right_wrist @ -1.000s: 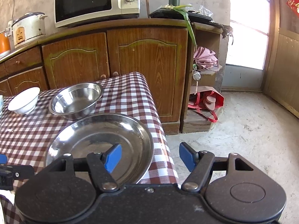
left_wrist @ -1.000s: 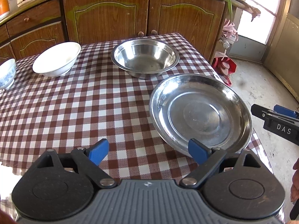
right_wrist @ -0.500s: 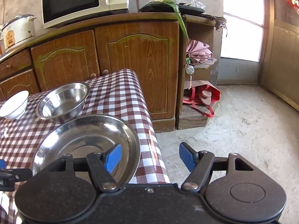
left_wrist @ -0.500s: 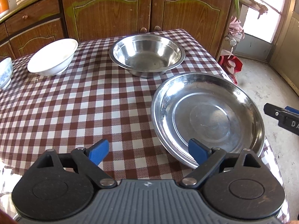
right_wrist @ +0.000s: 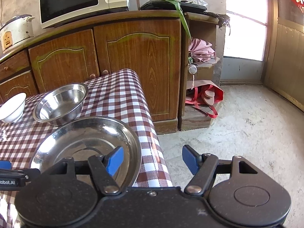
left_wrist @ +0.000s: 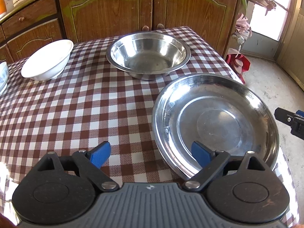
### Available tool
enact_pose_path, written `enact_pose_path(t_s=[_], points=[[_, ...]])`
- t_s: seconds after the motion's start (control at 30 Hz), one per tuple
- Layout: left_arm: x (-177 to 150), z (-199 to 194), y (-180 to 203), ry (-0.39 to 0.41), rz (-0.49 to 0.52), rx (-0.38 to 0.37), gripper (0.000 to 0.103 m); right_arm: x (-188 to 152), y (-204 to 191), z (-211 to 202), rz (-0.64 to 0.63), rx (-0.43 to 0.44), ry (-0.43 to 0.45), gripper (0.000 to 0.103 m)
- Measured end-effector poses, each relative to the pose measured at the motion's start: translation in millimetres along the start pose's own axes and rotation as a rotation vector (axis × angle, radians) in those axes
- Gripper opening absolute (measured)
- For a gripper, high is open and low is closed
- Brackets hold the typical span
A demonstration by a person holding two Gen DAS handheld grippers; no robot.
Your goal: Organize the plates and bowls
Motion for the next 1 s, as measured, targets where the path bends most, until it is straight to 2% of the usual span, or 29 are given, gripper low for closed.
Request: enact_pose_path(t_s=[0.43,0.7,0.77,0.87,0.9,1.0], points=[[8.6,18.7,7.4,0.012,0.045,0.011,0.093,-6.2,-7.1,11.0,0.024,0.037,-0.024,0.081],[12.2,30.3,4.8,0.015,0.051,0.018,0.078,-10.3,-17.5,18.5,0.033,0.072,-0.038,0.079],[13.5,30.6,7.2,0.018,0.055,0.002,0.071,-11.6,-19.2,19.9,0.034,0.074,-0.044,0.074],[14.5,27.8,16.4,0.024,0.082,-0.043,0.04,-11.9,-19.2,20.0,0.054,0.091,-0.04,0.045],[14.1,27.2,19.4,0.022,0.093,-0.051,0.04,-11.5,-19.3,19.4,0.057,0.095,-0.037,0.029],[12.4,26.5,19.3,0.022,0.092,-0.057,0.039,-10.6,-16.9,16.6,0.053,0.078,-0.024,0.017]])
Point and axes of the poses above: each gripper's, at about its wrist camera, not at the fingertips, and z roughly the way its jaws point, y to its right, x to its top, the point moved 10 cm from there along z, roughly the way its jaws point, and after that the axes turned 4 degrees about -z, right-handed, at the moved point
